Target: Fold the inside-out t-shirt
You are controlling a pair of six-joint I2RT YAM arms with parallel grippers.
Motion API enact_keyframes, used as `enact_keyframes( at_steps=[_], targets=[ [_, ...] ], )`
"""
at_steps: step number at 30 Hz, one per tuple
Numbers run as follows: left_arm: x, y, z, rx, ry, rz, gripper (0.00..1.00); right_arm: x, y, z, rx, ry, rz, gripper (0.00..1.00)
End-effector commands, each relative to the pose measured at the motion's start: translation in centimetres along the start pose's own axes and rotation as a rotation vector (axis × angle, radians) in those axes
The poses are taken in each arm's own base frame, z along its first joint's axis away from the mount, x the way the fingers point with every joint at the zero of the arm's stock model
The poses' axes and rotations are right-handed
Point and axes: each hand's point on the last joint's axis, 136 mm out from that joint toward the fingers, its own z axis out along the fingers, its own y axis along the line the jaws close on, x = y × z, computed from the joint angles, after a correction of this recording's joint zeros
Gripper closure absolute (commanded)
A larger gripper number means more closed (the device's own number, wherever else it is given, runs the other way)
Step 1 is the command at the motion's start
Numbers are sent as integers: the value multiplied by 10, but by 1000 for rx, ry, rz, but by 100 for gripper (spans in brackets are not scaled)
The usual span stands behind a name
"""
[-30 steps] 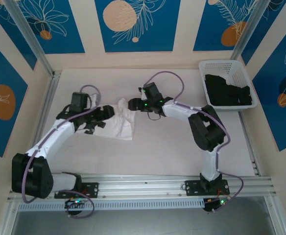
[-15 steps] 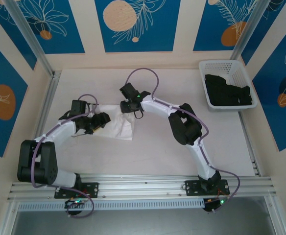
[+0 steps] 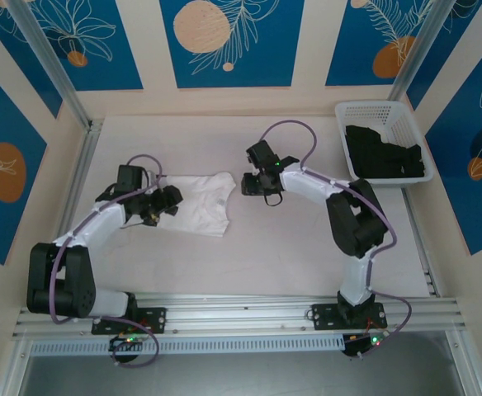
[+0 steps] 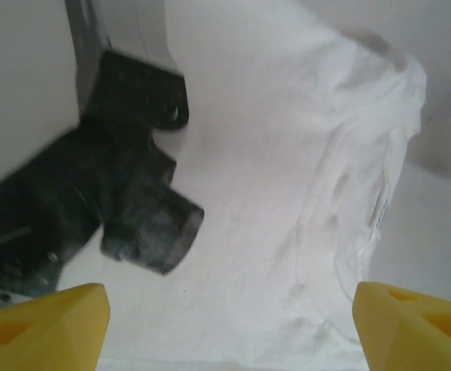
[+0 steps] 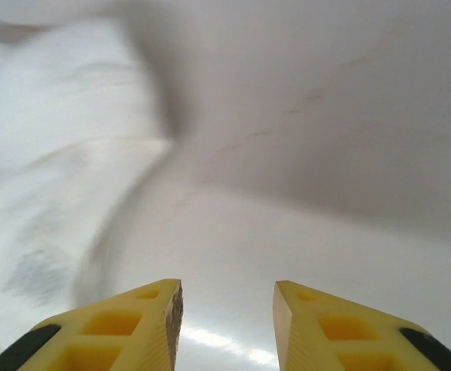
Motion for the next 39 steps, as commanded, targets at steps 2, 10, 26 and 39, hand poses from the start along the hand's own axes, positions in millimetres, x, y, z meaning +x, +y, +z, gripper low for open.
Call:
enact_keyframes(
  at_steps=[2,10,26,39],
  targets=[
    [-50,18,-6,-110,-135,-21,17,31,108,-13,-372,35,-101,63],
    [-97,67,27,-78,-109,-211,19,102,155,18,-447,214,-40,66],
    [113,7,45,41,210,-102,20,5,-6,44,-81,150,144,70],
    [124,-131,2,217,117,401,11,-65,-72,-46,-76,-90,155,51]
  ],
)
